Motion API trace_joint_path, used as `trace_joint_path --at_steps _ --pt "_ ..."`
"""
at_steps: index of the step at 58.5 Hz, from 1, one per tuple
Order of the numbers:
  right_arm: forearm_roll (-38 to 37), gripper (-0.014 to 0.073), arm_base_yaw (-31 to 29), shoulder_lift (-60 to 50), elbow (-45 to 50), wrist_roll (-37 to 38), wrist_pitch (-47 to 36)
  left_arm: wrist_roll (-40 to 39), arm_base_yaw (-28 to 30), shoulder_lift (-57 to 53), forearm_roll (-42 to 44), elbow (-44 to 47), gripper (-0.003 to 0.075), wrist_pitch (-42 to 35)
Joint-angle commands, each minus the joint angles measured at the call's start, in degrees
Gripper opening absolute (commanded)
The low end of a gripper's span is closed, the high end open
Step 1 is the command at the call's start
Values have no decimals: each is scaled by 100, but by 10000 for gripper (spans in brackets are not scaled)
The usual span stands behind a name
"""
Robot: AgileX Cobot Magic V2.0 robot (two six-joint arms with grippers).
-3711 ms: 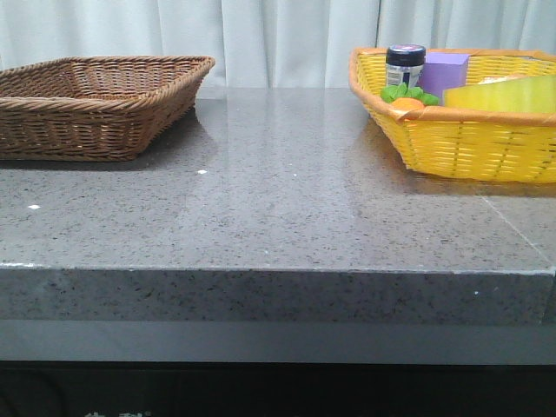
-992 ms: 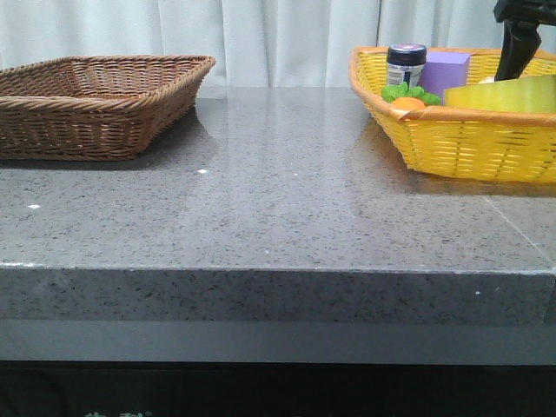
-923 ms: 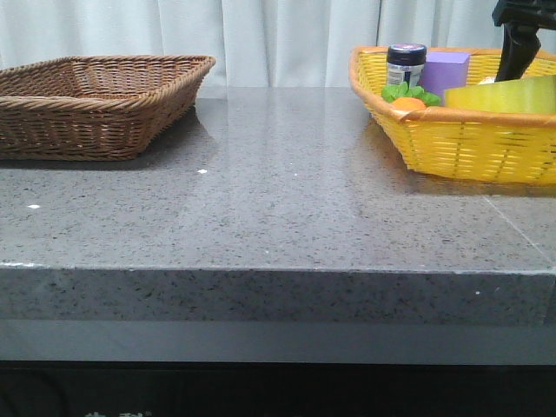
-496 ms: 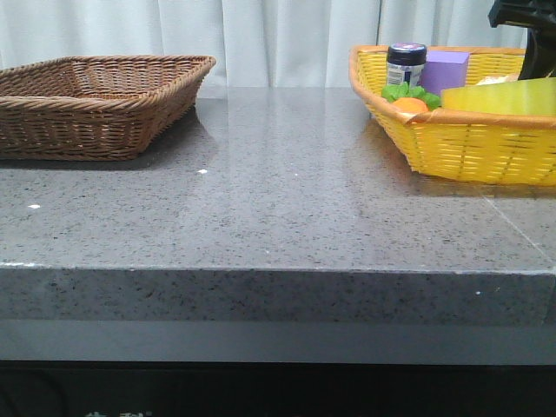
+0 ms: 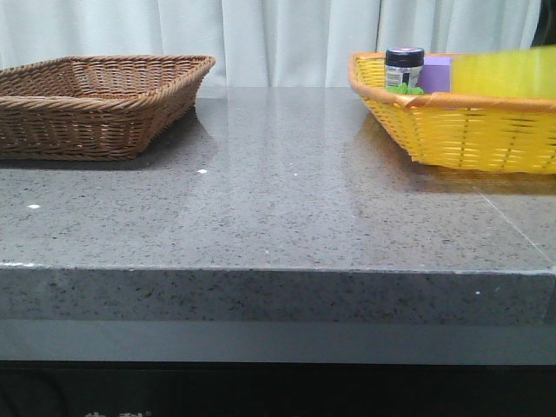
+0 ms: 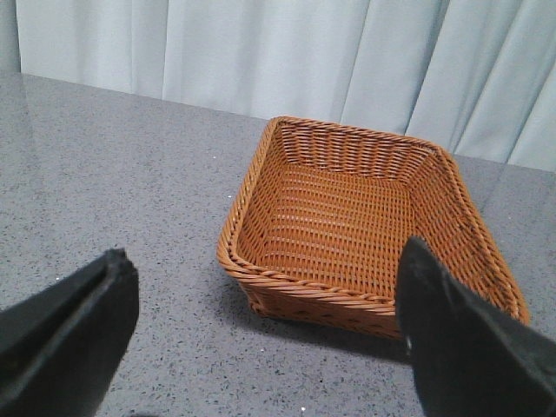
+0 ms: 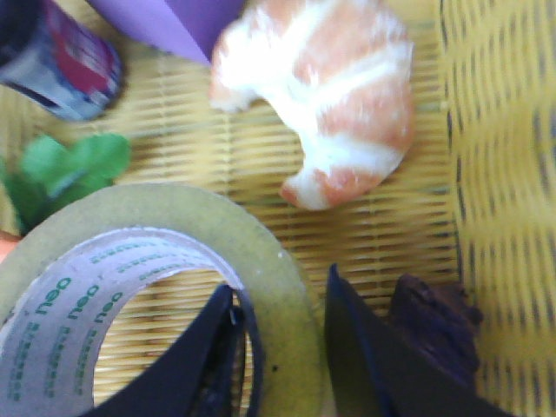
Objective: Transfer tape with both arms
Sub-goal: 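Grip the tape roll rim with the right gripper and lift it out, then set the tape roll on the table center, open right gripper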
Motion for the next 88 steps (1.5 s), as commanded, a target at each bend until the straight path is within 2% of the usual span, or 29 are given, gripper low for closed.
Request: trace_joint_path --at_steps 1,16,34,48,59,77,82,88 --pt "15 87 -56 -626 -276 -13 -419 -13 -25 74 -49 -187 586 -422" --pt "55 87 233 -1183 -276 -76 -390 -13 -25 74 -49 -187 586 -422" --pt "160 87 2018 -1367 -121 -293 -443 -13 -25 74 -49 -187 586 -422" --pt "358 87 3011 -1358 798 -293 -1439 -13 -25 74 -49 -187 586 -422" --pt "383 87 3354 -1075 1214 -293 -1906 -13 -25 74 -49 -187 586 -422" --pt "426 94 3357 -475 1217 -293 -2067 -13 -25 74 -49 -187 586 -422" --pt "439 115 3357 -429 1217 -293 -2064 -13 -25 74 -49 -187 586 -422" --pt "439 184 3357 -415 1217 -293 -2042 -13 -25 74 -49 -187 586 -422"
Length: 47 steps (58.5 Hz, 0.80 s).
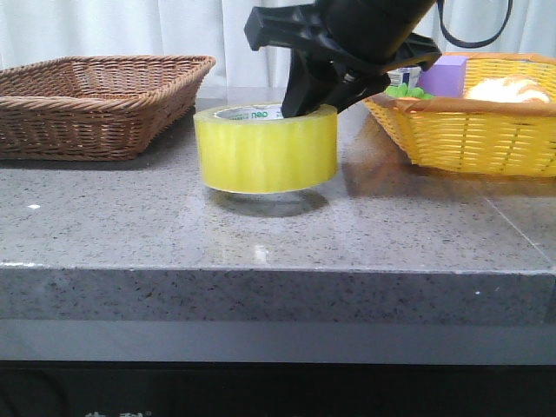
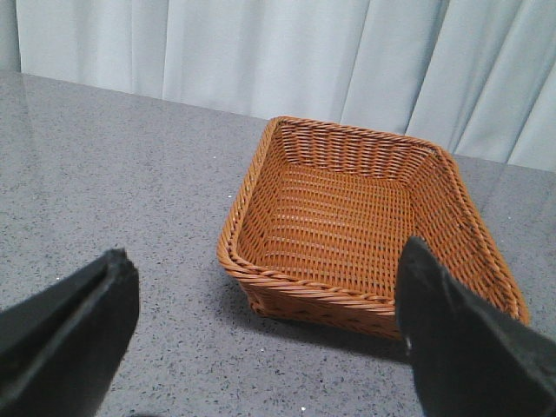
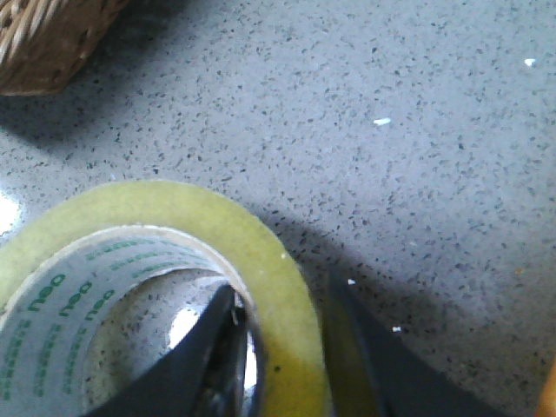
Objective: Transfer tape with both arms
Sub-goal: 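Set the tape roll on the table center, open right gripper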
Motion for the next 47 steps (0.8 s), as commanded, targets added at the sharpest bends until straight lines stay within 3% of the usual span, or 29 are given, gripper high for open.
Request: trace_joint_path --at_steps 1,14,34,41,47 --pt "106 196 0 -262 -180 -31 -458 -13 -25 74 -49 -187 586 -422" --pt "106 334 0 -262 -180 -31 -409 -13 -25 74 -49 -187 586 -422" --pt "149 337 0 -498 -180 -31 -404 -13 -25 74 -49 -187 586 -422" --pt "149 257 0 -672 -180 -31 -439 -13 -25 74 -49 -187 586 -422" --pt "149 104 0 -777 -180 -31 -476 -13 -25 74 -49 -187 586 -422"
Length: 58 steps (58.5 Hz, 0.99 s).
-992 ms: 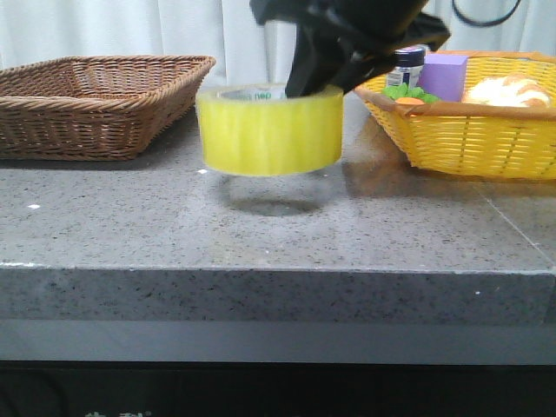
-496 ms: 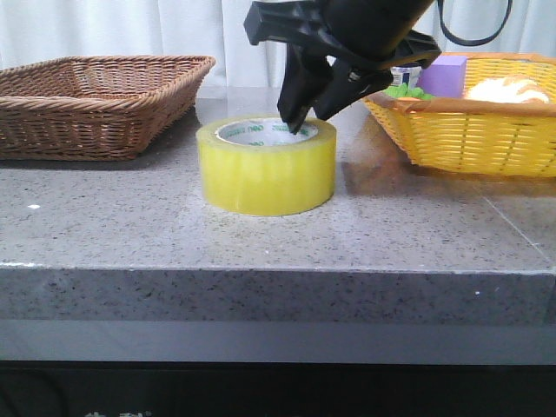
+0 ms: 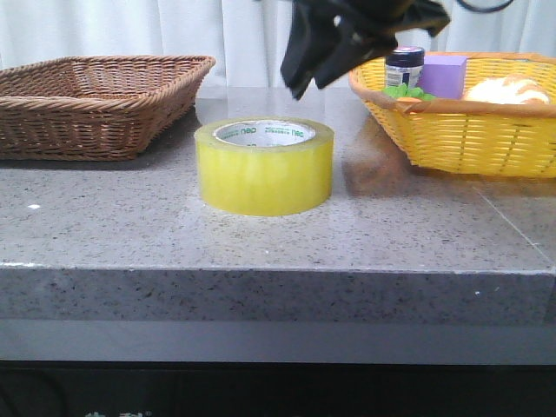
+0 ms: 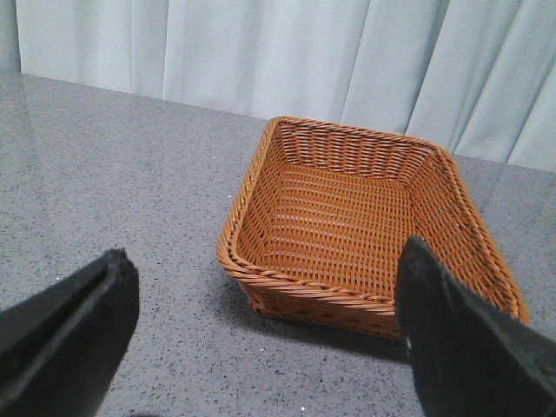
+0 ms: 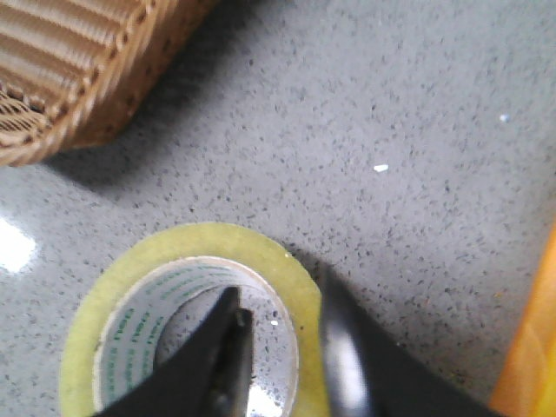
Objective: Transfer tape with both arms
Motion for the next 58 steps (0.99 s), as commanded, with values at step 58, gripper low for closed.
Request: trace_joint_path --at_steps 58 --pt "-553 -68 -2005 -3633 2361 -31 -1168 -13 -25 74 -49 -187 586 -433"
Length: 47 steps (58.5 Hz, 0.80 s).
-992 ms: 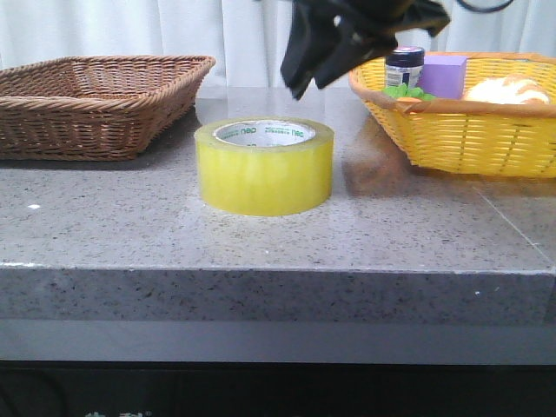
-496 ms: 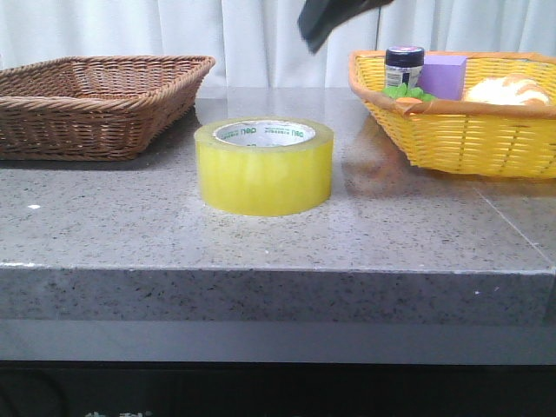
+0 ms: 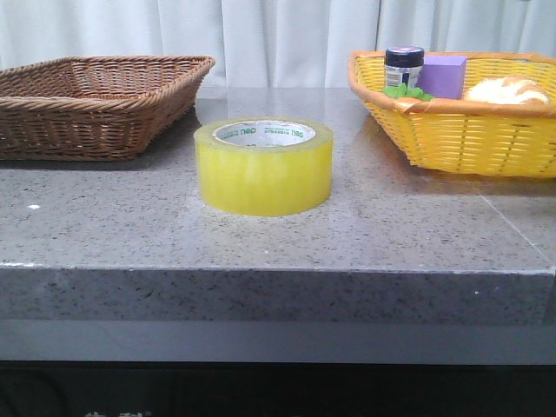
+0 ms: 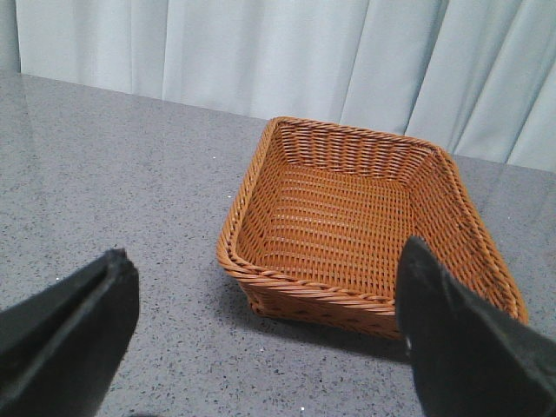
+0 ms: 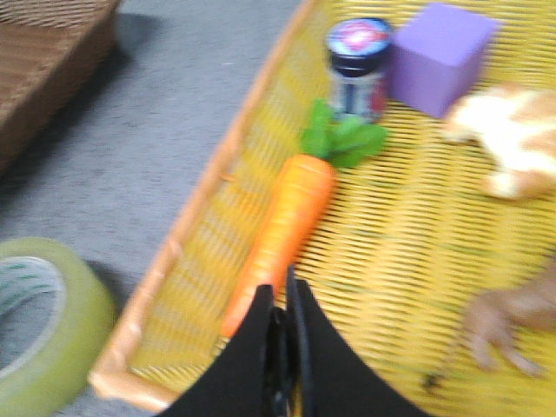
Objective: Transfer tape with both arms
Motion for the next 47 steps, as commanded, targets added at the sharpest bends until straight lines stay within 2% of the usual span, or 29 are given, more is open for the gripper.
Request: trace_joint_path --at_steps 1,9,22,27,33,40,47 --pt "-98 -68 -241 -644 305 -31 -662 -13 -25 74 -49 -187 586 -433" --pt "-160 -68 -243 -1577 1134 -31 -1251 -13 -25 74 -49 -187 586 -423" --pt "-144 -68 -245 -3124 2530 -31 -1528 -13 -25 74 -49 -187 586 -411" --pt "-139 -68 -245 -3596 2727 -31 -1522 -13 -37 79 -49 -223 586 -234" --pt "-139 -68 -245 -3968 2816 -31 -1457 20 -193 164 -59 -438 586 318" --pt "-139 -68 -245 -4034 2822 -31 -1343 96 -591 399 -68 -793 586 764" --pt "-139 -68 -245 -4034 2822 -31 -1237 96 -1112 732 -68 -1116 586 840"
